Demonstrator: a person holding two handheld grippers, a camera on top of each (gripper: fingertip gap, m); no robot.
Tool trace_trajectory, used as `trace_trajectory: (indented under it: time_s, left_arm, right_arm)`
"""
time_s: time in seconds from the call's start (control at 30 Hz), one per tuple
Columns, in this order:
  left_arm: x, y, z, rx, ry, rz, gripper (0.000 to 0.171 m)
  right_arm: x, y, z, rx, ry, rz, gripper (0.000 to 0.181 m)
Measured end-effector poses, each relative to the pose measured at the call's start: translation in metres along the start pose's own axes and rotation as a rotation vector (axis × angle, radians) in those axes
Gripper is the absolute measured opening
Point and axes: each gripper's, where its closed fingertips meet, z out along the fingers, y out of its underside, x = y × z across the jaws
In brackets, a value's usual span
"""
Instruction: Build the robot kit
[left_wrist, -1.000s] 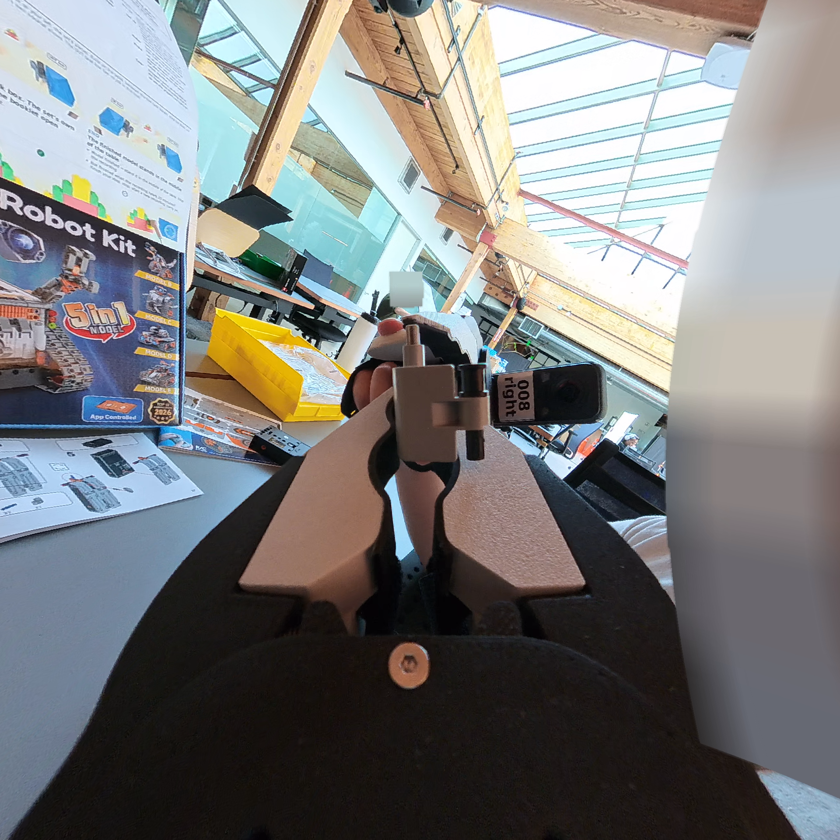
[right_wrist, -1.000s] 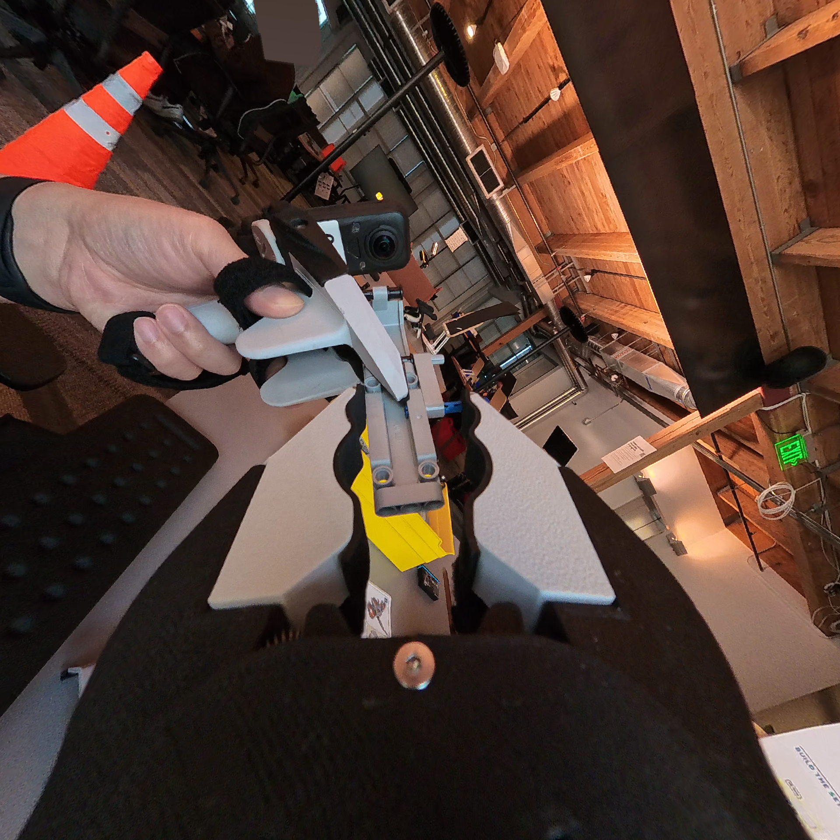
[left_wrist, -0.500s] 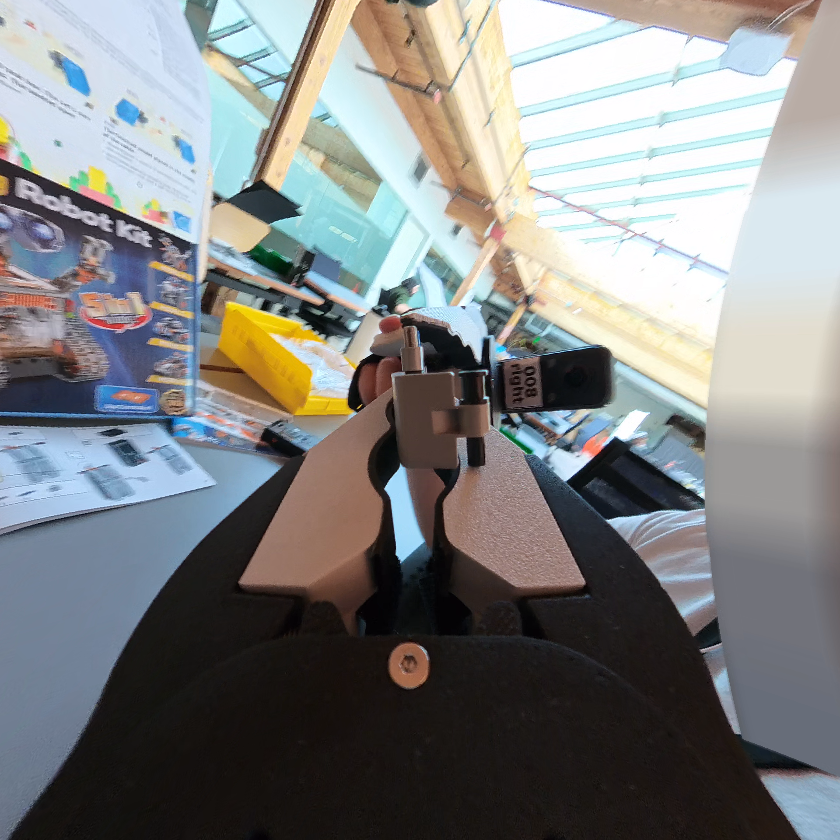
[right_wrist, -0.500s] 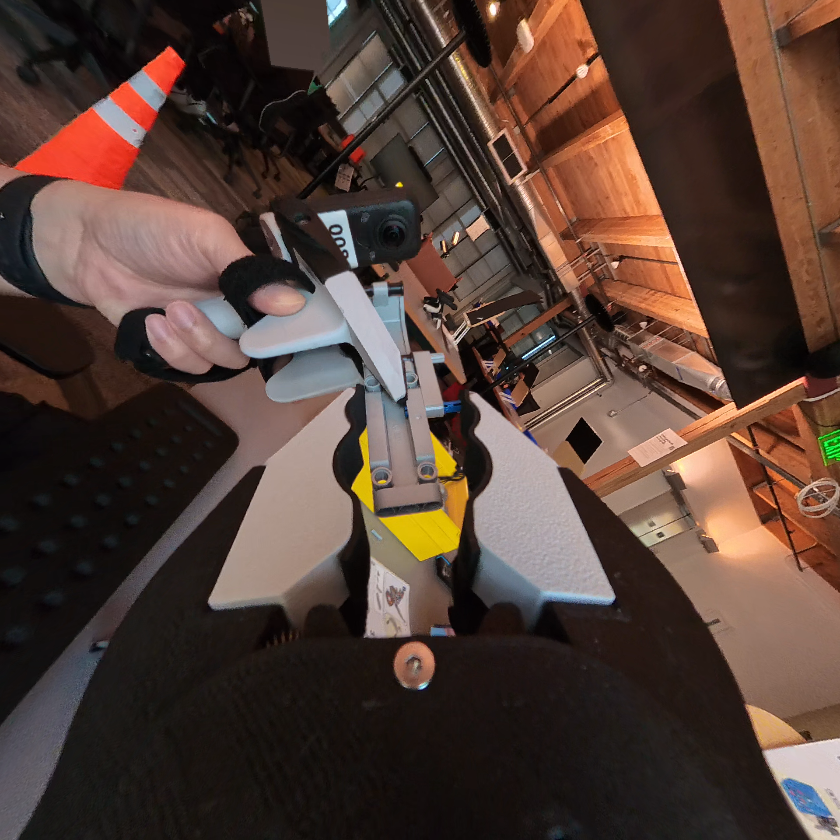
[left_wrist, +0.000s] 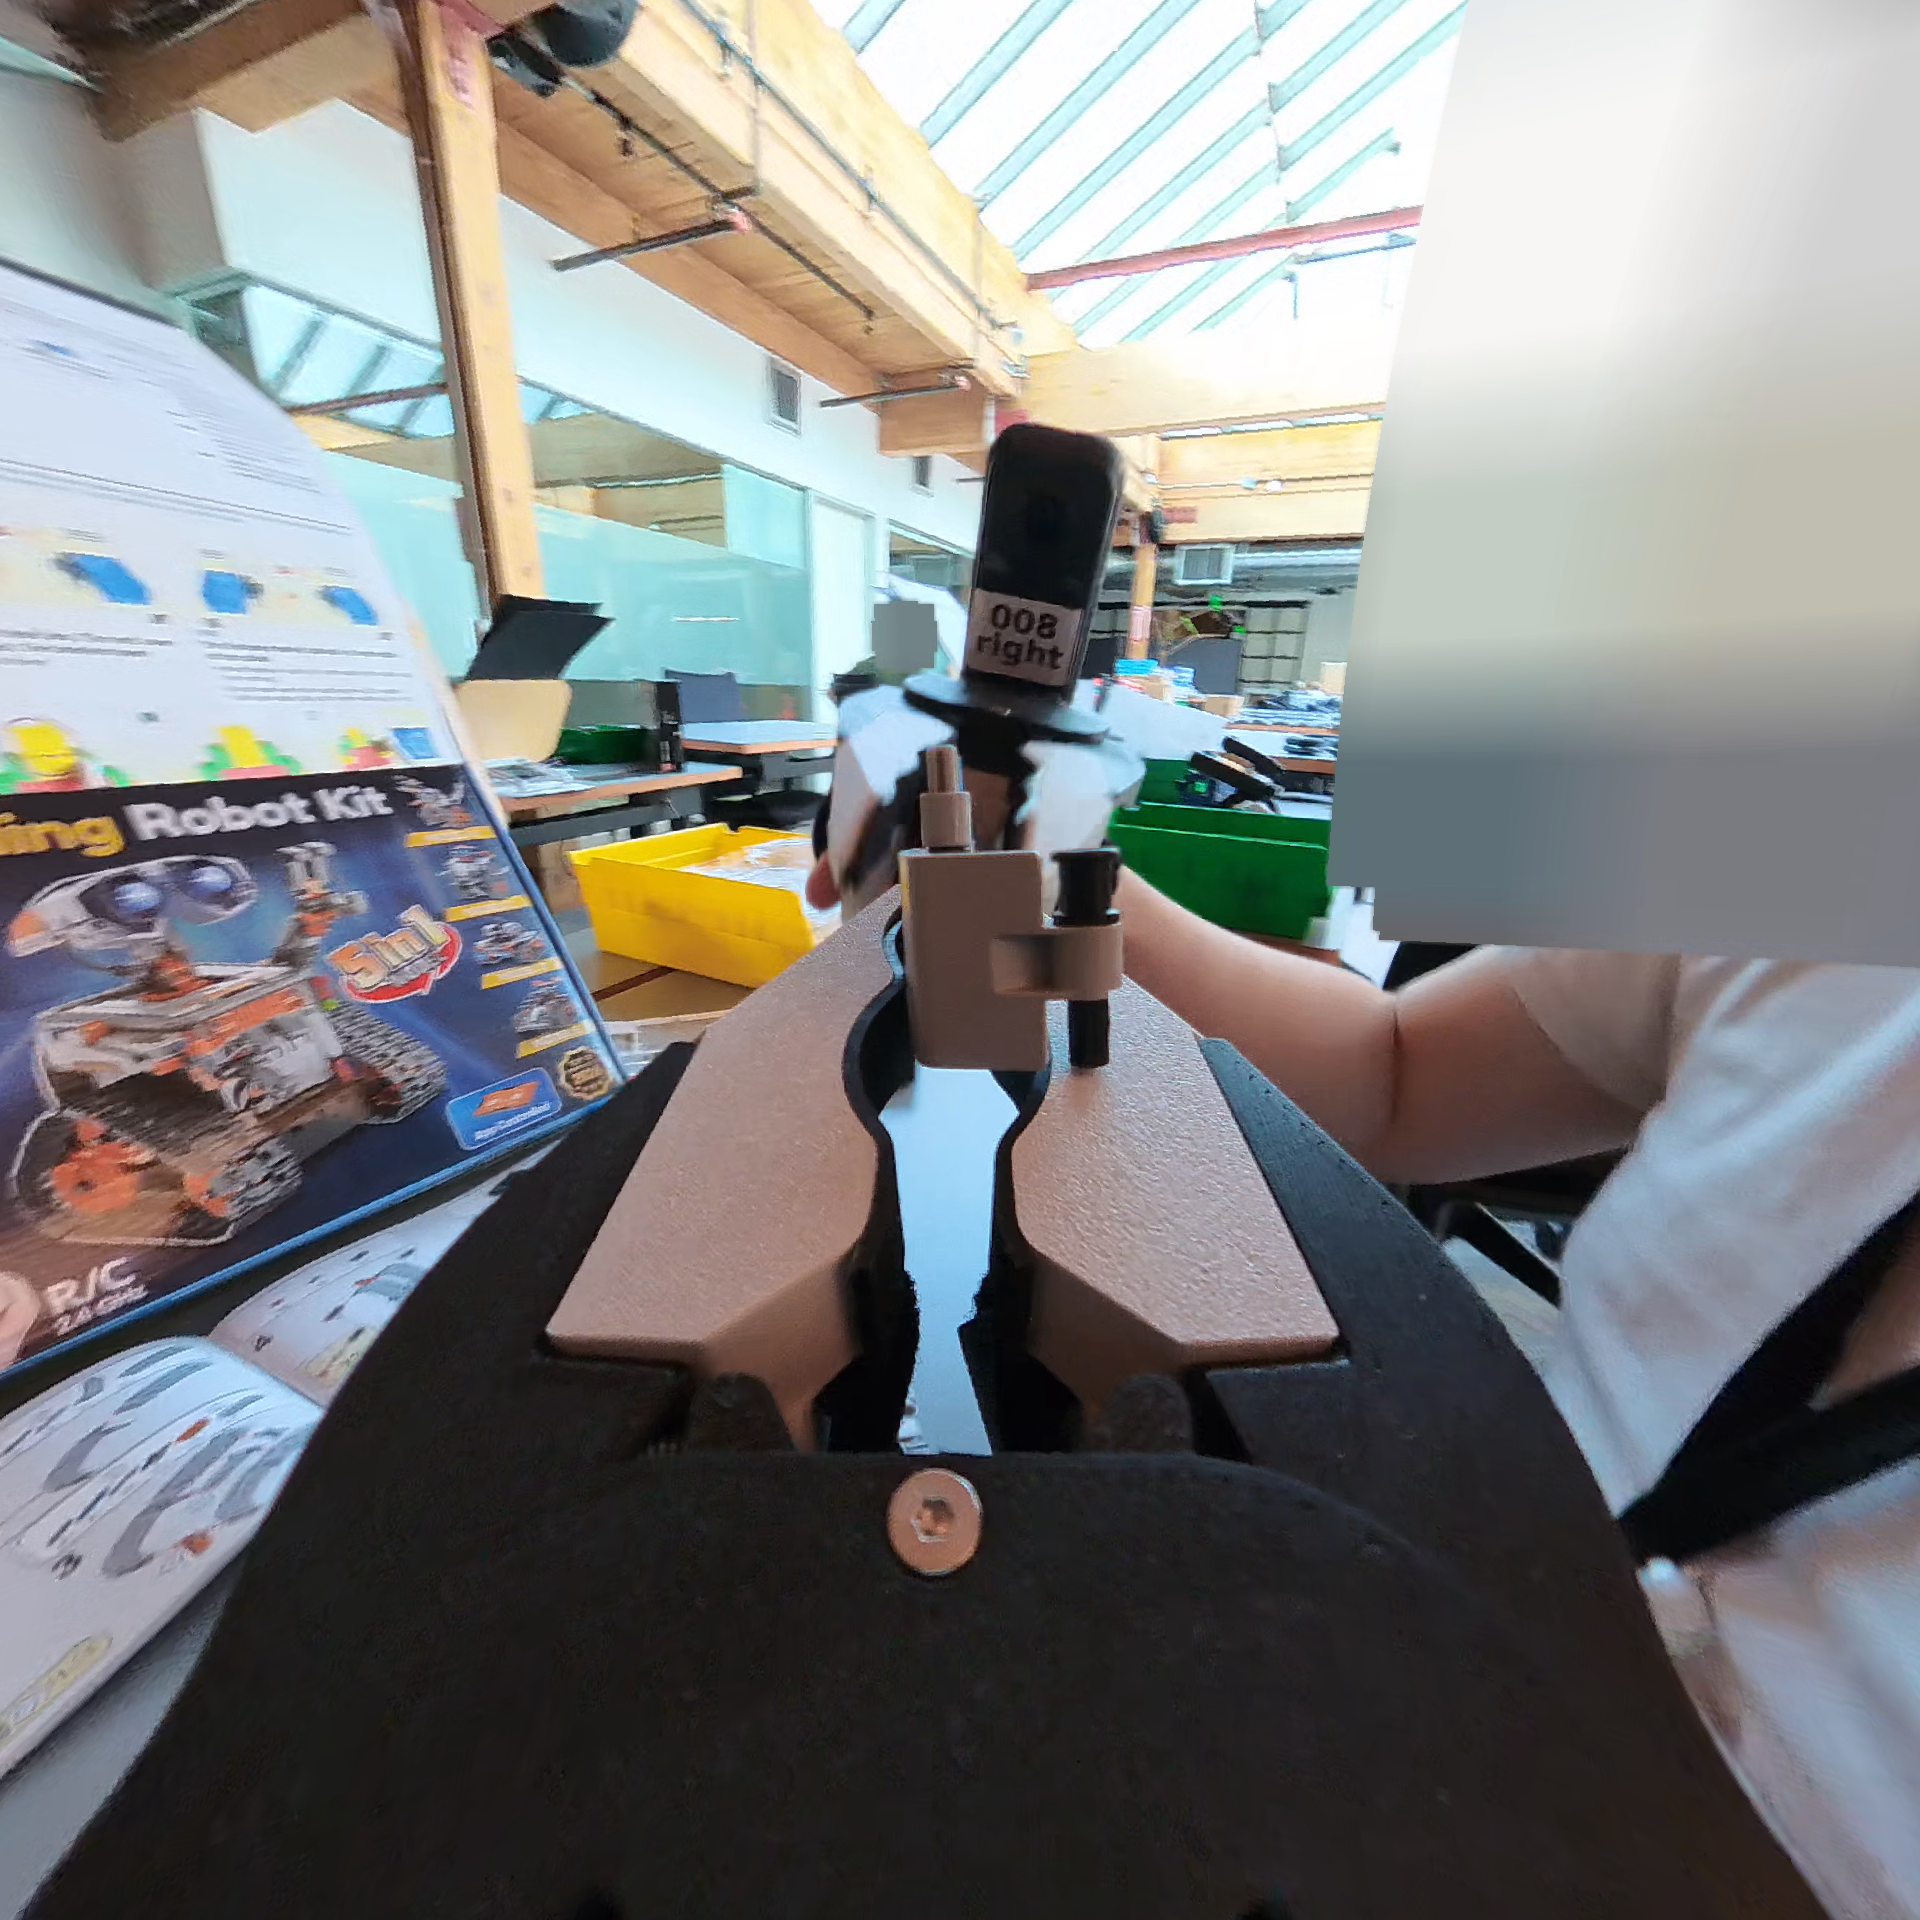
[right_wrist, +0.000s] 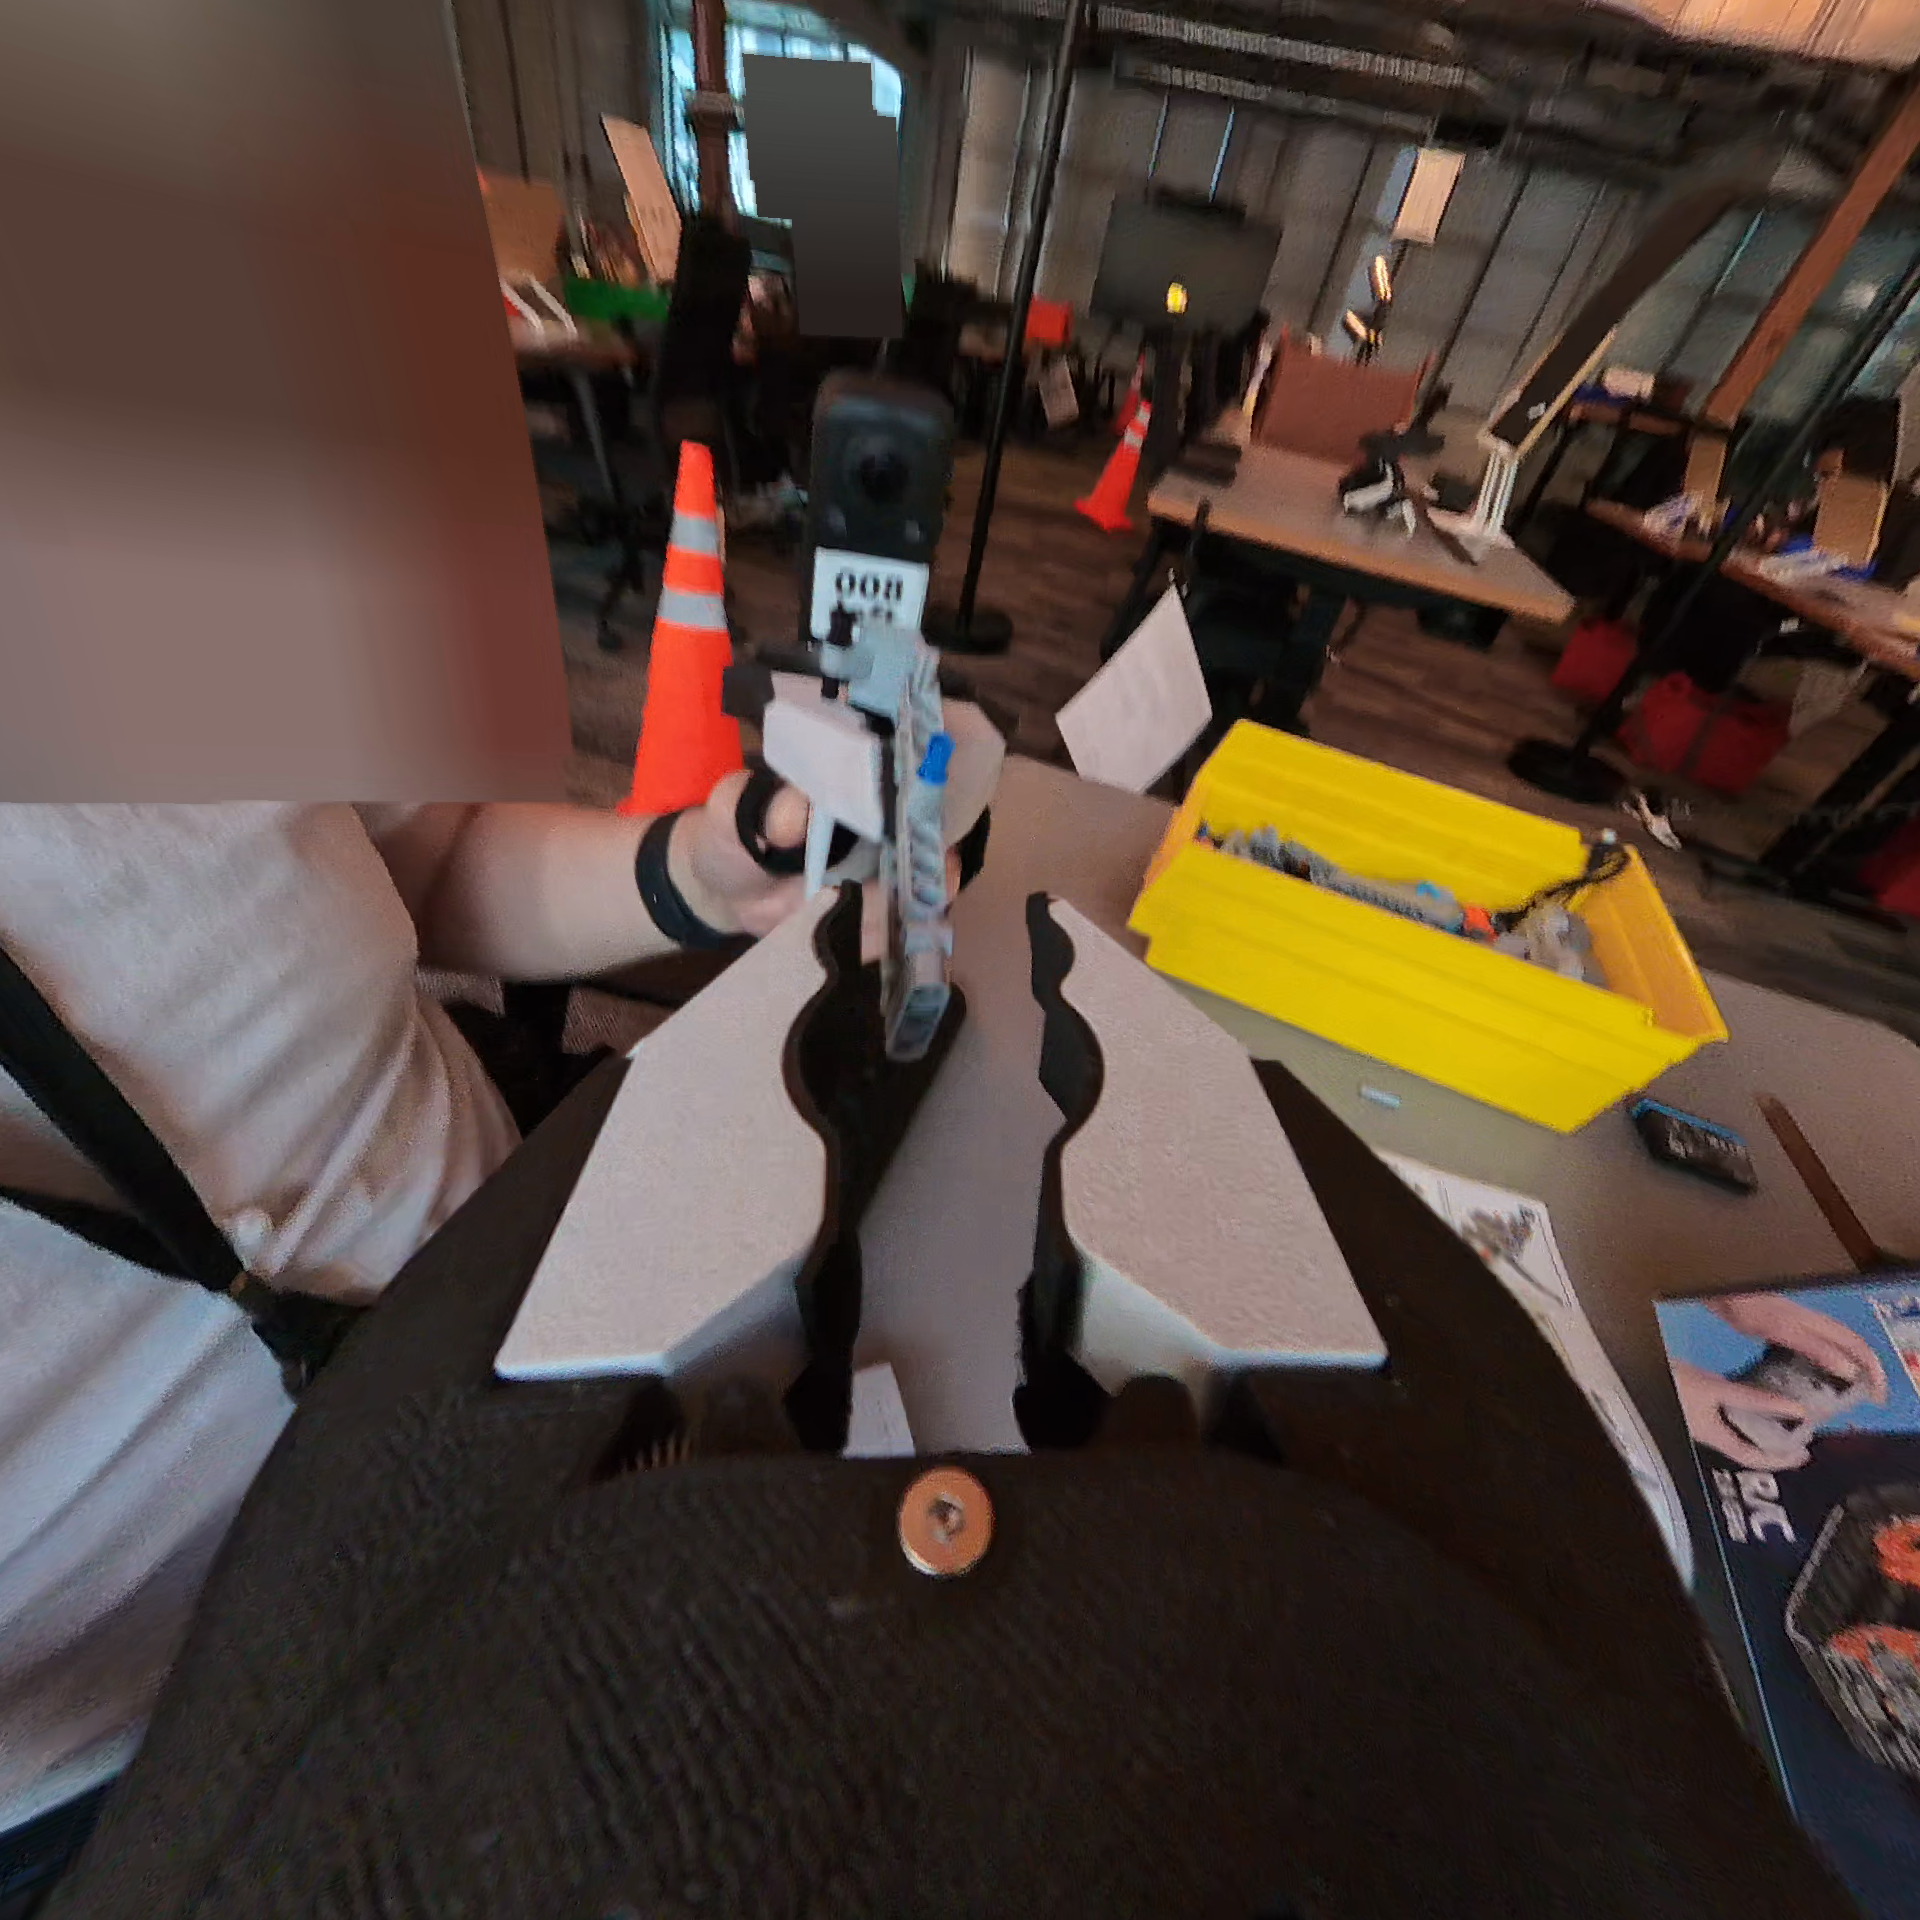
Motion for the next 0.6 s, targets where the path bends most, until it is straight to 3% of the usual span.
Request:
trace_trajectory:
  time_s: [0.07,0.1,0.2,0.27,0.4,0.47,0.6]
  left_arm:
    - [0.000,0.005,-0.003,-0.014,0.045,0.015,0.005]
    - [-0.001,0.009,-0.004,-0.027,0.055,0.029,0.006]
    - [-0.009,0.019,-0.009,-0.039,0.080,0.047,0.007]
    - [-0.021,0.025,-0.013,-0.047,0.066,0.014,0.026]
    - [-0.050,0.037,-0.032,-0.062,0.033,-0.176,0.044]
    - [-0.058,0.046,-0.039,-0.088,0.028,-0.261,0.047]
    - [-0.058,0.052,-0.042,-0.122,0.053,-0.325,0.065]
  right_arm:
    - [-0.002,0.010,0.003,-0.016,-0.008,0.004,0.022]
    - [-0.007,0.012,0.004,-0.001,-0.035,0.009,0.006]
    - [-0.003,0.023,0.009,0.018,0.006,0.016,0.006]
    - [0.006,0.028,0.007,0.070,0.108,-0.059,0.006]
    - [0.027,0.029,-0.017,0.116,0.436,-0.481,0.006]
    - [0.033,0.037,-0.026,0.013,0.578,-0.726,0.006]
    - [0.024,0.050,-0.017,-0.166,0.701,-1.148,0.006]
